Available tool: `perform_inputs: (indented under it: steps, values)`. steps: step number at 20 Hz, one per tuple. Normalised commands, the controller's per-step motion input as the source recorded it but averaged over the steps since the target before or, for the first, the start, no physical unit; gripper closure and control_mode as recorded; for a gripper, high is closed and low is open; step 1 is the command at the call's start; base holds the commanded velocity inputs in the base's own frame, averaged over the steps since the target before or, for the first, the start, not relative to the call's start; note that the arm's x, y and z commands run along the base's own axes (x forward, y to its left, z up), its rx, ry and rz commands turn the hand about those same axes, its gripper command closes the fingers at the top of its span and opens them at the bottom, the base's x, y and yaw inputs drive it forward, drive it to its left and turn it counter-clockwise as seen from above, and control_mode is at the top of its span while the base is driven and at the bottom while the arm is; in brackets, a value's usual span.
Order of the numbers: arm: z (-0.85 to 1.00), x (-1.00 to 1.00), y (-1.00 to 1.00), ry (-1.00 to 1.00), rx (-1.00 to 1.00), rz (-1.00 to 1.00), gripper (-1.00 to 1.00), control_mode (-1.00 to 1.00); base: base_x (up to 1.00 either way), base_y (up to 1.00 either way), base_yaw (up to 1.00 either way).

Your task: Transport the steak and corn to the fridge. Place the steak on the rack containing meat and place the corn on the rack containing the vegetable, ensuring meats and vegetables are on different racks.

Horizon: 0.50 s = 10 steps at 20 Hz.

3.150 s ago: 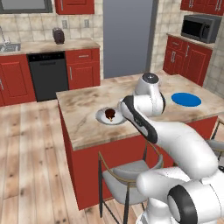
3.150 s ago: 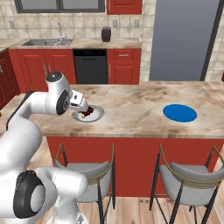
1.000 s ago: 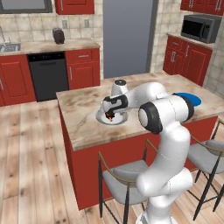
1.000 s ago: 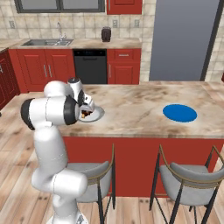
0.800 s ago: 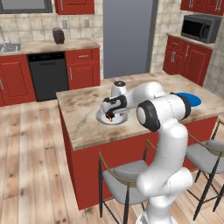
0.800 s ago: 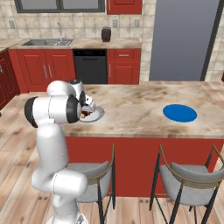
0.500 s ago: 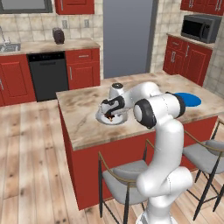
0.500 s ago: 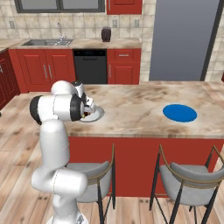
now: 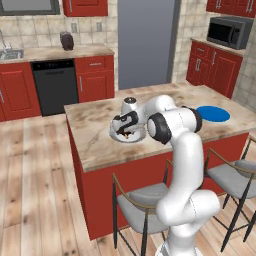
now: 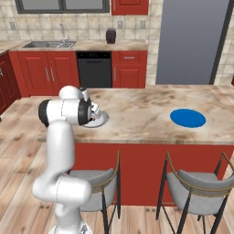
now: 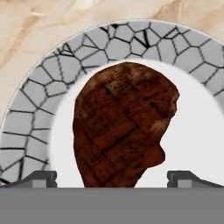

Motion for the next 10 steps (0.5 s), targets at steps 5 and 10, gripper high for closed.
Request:
perform_inputs:
  steps: [5, 10]
  values:
    - [-0.18, 0.33, 0.00, 0.02, 0.00, 0.00, -1.00, -1.00, 0.00, 0.00, 0.00]
    - [-0.21, 0.35, 0.00, 0.04, 0.00, 0.00, -1.00, -1.00, 0.00, 0.00, 0.00]
